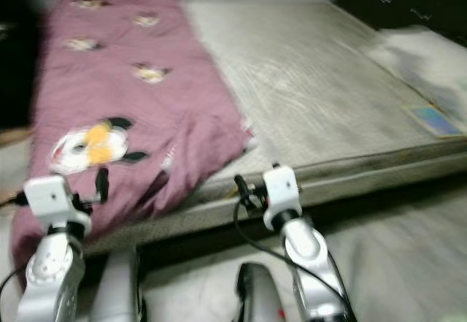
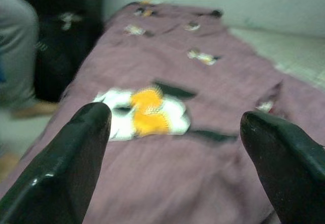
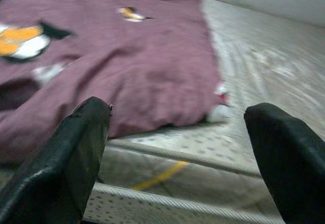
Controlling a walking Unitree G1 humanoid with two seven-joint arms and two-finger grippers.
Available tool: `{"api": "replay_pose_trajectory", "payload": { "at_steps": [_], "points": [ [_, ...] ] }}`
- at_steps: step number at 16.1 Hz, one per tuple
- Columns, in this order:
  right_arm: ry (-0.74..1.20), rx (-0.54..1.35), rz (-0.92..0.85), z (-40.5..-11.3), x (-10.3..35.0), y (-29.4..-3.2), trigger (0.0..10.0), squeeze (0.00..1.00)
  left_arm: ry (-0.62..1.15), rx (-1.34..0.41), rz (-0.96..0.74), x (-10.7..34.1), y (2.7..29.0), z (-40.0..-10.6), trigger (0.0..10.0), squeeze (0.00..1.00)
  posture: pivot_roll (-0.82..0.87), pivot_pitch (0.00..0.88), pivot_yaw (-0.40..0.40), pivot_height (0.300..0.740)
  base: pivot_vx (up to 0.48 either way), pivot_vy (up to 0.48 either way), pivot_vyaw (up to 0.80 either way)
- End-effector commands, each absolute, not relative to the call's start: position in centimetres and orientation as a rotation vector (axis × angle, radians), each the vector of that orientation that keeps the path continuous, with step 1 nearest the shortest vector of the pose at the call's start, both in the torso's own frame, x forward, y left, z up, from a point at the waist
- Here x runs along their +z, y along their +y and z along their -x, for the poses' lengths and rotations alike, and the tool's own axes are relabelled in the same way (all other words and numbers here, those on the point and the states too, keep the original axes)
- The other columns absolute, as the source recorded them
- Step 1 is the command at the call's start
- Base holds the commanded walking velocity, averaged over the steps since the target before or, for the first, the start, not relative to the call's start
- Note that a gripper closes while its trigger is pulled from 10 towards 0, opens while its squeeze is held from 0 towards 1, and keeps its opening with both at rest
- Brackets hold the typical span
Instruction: Clean up the room
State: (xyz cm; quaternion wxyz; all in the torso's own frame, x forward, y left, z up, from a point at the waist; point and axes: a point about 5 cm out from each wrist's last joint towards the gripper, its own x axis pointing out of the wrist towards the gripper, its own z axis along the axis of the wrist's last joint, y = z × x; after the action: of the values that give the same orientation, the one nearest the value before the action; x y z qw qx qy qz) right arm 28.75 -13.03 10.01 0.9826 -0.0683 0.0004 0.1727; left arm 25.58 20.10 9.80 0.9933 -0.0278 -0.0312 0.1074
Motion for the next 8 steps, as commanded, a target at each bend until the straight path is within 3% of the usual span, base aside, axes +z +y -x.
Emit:
{"api": "replay_pose_trajectory", "payload": {
  "at_steps": [1,4,8],
  "points": [
    [0.014,0.371,0.143,-28.51,9.58,-12.52,10.0,0.00,-0.028,0.225,0.046,9.07,20.57,-25.21,10.0,0.00,-0.04,0.113,-0.082,0.559,0.000,0.000,0.80],
    [0.023,0.370,0.139,-28.57,9.47,-12.52,10.0,0.00,-0.035,0.213,0.048,9.17,20.47,-25.28,10.0,0.00,-0.04,0.114,-0.081,0.559,0.172,0.000,0.72],
    [0.028,0.373,0.144,-28.57,9.32,-12.52,10.0,0.00,-0.039,0.197,0.050,9.18,20.27,-25.34,10.0,0.00,-0.04,0.114,-0.081,0.559,0.304,0.000,0.00]
  ]
}}
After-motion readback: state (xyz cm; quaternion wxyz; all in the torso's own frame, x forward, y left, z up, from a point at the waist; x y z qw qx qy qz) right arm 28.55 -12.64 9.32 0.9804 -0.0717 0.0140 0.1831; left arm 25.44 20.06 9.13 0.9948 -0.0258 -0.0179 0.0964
